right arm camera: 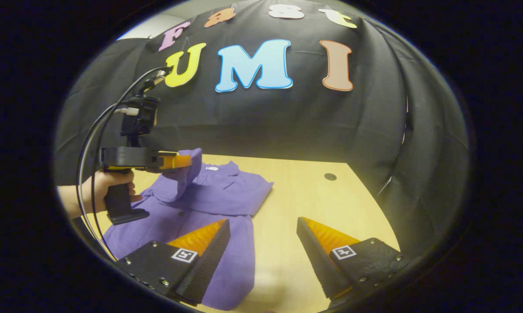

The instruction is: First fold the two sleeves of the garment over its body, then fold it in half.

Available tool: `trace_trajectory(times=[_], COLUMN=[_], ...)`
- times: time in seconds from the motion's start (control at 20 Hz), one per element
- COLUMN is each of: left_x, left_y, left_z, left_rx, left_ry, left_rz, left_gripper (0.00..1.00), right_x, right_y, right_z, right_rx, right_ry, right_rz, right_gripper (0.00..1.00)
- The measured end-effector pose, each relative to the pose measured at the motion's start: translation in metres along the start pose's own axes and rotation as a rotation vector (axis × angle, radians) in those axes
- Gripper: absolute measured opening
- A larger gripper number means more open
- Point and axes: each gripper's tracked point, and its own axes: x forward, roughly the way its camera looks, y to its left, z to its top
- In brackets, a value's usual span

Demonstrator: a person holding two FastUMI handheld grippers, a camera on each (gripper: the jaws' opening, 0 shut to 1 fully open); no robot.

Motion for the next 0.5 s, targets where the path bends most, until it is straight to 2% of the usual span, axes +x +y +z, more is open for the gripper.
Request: trace_trajectory(times=[0.25,0.3,0.35,0.5], left_x=[0.026,0.029,0.031,0.028], left_y=[-0.018,-0.016,-0.017,-0.025], left_z=[-0.023,-0.027,-0.032,-0.037], left_rx=[0.044,0.053,0.058,0.038], left_ry=[0.036,0.044,0.053,0.068], left_rz=[-0.014,-0.004,-0.005,-0.042], left_gripper=[0.11,0.11,0.11,0.18], right_x=[0.002,0.001,0.001,0.002], right_y=[-0.011,-0.012,-0.012,-0.008], right_z=[-0.006,-0.009,-0.010,-0.018], right_rx=[0.000,0.008,0.016,0.017], right_ry=[0.020,0.026,0.030,0.050], right_rz=[-0.028,-0.032,-0.034,-0.037], right_gripper=[0.97,0.92,0.96,0.96])
